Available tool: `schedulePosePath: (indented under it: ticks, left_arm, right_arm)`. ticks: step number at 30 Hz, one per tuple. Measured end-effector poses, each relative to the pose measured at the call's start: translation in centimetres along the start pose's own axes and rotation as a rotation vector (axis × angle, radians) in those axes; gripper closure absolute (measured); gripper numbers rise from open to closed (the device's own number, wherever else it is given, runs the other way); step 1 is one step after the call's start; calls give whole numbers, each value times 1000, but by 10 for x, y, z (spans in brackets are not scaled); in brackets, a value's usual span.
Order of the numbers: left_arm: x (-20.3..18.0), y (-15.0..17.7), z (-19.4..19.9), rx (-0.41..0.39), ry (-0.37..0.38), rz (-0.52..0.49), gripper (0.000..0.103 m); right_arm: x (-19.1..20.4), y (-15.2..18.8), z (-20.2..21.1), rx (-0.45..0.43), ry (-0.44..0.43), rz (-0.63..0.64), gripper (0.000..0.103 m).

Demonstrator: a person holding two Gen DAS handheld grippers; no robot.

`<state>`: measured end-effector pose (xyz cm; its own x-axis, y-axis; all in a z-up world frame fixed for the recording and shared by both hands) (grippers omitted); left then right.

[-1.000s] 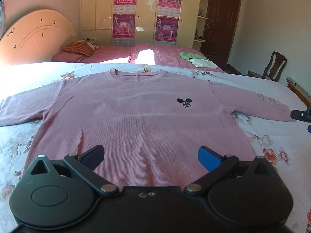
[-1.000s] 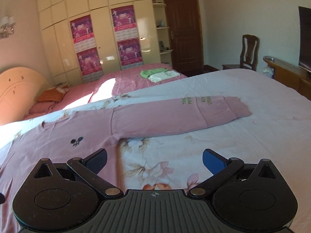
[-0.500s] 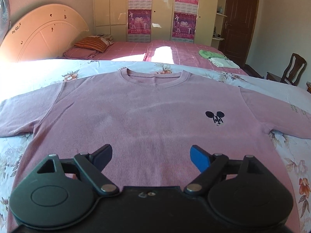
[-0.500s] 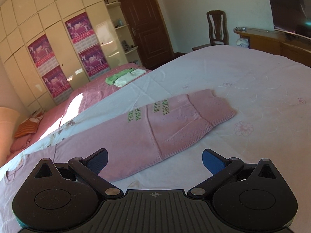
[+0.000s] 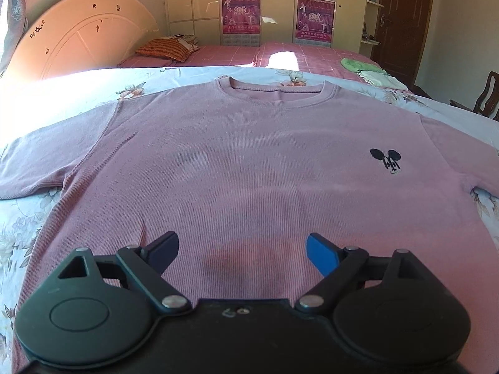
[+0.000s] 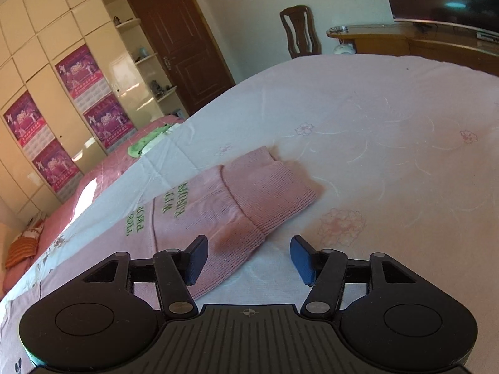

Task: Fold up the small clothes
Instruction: 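Close the right gripper on the sleeve cuff, then lift the sleeve with the right gripper and fold it across the body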

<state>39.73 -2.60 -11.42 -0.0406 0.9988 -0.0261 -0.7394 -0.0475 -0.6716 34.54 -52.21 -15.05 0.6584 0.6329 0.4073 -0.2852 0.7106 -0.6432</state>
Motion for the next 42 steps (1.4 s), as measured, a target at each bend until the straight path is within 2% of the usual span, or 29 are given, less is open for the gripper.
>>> schedulePosePath:
  ticks: [1, 4, 6, 8, 9, 11, 13, 16, 20, 26, 28, 34, 38, 42]
  left_arm:
    - [1, -1, -1, -1, -2, 0, 14]
    - [2, -5, -7, -5, -1, 3, 14]
    - [1, -8, -8, -9, 11, 9, 14]
    - [0, -10, -7, -15, 22, 3, 15]
    - [0, -11, -7, -16, 26, -2, 15]
    - [1, -12, -9, 20, 52, -11, 15]
    - [1, -11, -12, 64, 66, -37, 15]
    - [6, -8, -9, 68, 63, -80, 15]
    - [25, -12, -4, 48, 77, -59, 15]
    - [52, -24, -20, 85, 92, -40, 15]
    - [63, -26, -21, 73, 128, -42, 21]
    - [109, -27, -14, 28, 154, -17, 22]
    - [149, -30, -1, -11, 158, 24, 23]
    - [179, -32, 5, -23, 164, 62, 26]
  right_arm:
    - [-5, -3, -3, 2, 0, -20, 65]
    - [-12, -14, -8, 1, -28, -75, 71]
    - [-11, -20, -8, -1, -33, -63, 98]
    - [0, -26, 1, -68, -19, 47, 99]
    - [5, -25, -1, -72, 11, 120, 99]
    - [6, -23, -14, -1, 56, 147, 99]
    - [20, -24, -5, -26, 66, 233, 99]
    - [50, -24, 16, -74, 3, 305, 99]
    - [102, -4, 39, -82, -88, 411, 99]
    - [195, 63, 68, -76, -240, 551, 99]
    - [229, 88, 69, -59, -297, 591, 99]
    - [325, 185, 77, -7, -425, 761, 99]
    - [370, 249, 82, 13, -485, 866, 99]
    - [406, 295, 80, 48, -529, 913, 99]
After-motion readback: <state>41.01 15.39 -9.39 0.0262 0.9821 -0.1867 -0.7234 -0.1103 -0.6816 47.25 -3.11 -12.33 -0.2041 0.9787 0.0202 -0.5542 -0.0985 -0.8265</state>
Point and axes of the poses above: each gripper's, at about its wrist camera, not at the fingertips, and z roughly against the way its jaws point, x to its left, y to its underside, the point moved 3 cm from there along -z, roughly the way its jaws point, and after that the axes turned 4 degrees about y, right-handed, at the moved point
